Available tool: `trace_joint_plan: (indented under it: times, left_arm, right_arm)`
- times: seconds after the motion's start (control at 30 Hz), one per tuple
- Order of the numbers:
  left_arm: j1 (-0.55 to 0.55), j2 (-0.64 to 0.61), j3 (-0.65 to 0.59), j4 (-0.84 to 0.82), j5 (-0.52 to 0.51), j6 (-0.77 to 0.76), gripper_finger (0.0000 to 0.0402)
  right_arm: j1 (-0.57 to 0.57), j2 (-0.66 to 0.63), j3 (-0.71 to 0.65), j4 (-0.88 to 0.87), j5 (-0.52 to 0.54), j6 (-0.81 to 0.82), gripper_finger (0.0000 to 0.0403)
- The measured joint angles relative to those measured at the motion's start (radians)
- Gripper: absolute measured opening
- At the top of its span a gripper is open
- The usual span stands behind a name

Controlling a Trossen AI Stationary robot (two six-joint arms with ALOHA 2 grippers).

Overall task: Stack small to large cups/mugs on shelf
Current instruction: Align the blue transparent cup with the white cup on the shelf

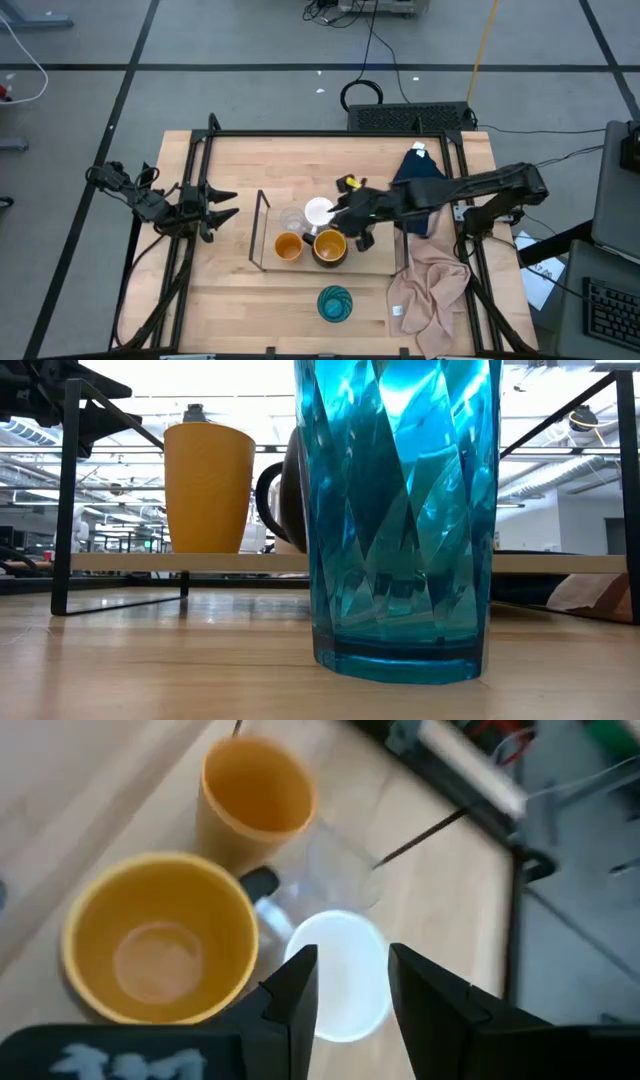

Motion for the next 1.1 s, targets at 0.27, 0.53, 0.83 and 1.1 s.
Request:
trace_joint_plan:
  times: [0.27, 0.53, 0.83, 1.1]
  left_arm:
    - [0.000, 0.000, 0.000, 0.001, 0.011, 0.010, 0.0237]
    - [0.000, 0.000, 0.000, 0.001, 0.020, 0.015, 0.0237]
    - [0.000, 0.000, 0.000, 0.008, 0.031, 0.010, 0.0237]
    - [0.000, 0.020, 0.000, 0.174, 0.032, 0.086, 0.0237]
  right_arm:
    - [0.064, -0.234, 0.001, -0.132, 0.029, 0.146, 0.0116]
    - [0.182, -0.585, -0.166, -0.236, 0.026, 0.421, 0.0116]
    - [0.297, -1.095, -0.683, 0.027, 0.024, 0.551, 0.0116]
    - [0.296, -1.311, -1.067, 0.566, 0.025, 0.505, 0.0116]
